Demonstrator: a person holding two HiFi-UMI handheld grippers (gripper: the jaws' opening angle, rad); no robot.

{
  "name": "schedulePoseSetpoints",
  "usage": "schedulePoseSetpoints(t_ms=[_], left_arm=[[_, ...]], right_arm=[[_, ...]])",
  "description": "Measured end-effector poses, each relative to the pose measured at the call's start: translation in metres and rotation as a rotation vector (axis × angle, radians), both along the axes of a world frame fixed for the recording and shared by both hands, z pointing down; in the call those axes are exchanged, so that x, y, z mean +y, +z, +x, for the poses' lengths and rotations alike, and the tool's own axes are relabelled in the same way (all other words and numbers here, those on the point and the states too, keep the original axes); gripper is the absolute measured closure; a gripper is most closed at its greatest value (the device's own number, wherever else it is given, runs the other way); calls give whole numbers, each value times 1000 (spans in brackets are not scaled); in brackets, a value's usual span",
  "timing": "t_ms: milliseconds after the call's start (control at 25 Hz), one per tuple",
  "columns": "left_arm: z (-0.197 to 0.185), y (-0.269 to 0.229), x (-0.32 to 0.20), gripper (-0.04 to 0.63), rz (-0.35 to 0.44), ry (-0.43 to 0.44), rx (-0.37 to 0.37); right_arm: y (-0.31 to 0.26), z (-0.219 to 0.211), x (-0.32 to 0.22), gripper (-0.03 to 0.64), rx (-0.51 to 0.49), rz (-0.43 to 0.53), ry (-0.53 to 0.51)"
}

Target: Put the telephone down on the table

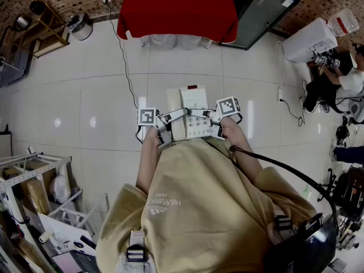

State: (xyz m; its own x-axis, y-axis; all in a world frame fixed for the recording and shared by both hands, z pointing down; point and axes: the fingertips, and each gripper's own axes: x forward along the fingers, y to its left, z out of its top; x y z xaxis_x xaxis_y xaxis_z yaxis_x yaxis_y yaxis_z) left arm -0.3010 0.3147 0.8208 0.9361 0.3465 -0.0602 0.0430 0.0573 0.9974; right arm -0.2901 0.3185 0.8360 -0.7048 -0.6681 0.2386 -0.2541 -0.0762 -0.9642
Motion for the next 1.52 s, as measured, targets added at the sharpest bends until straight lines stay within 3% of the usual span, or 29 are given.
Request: schedulePoseSetpoints(t_ms=[200,320,440,680,840,1040,1360,1520], left_arm=[[-2,11,-3,141,-37,-4,-16],[7,13,-13,141,-50,1,-36],[28,5,-27,140,-66,-12,-54],[117,5,-83,140,-46,-59,-109],[178,-6,-118,140,34,-80,-137],[283,-17,-151,141,44,-96,-185],[366,-14,-201,141,-7,-130,-253],[379,-17,-214,141,-2,-113,-294]], right_arm=[[14,-2,-4,359,-7,-14,-7],[16,5,-12,359,-42,-72,17],[16,28,-29,356,-47,-27,-10],[6,111,-80,353,-138,-105,-35],[-8,178,-117,351,-106,10,-79],[-19,283,-150,347,-147,14,-91],[-10,364,-200,337,-210,-32,-117],[-7,377,-214,333,-241,-22,-91]])
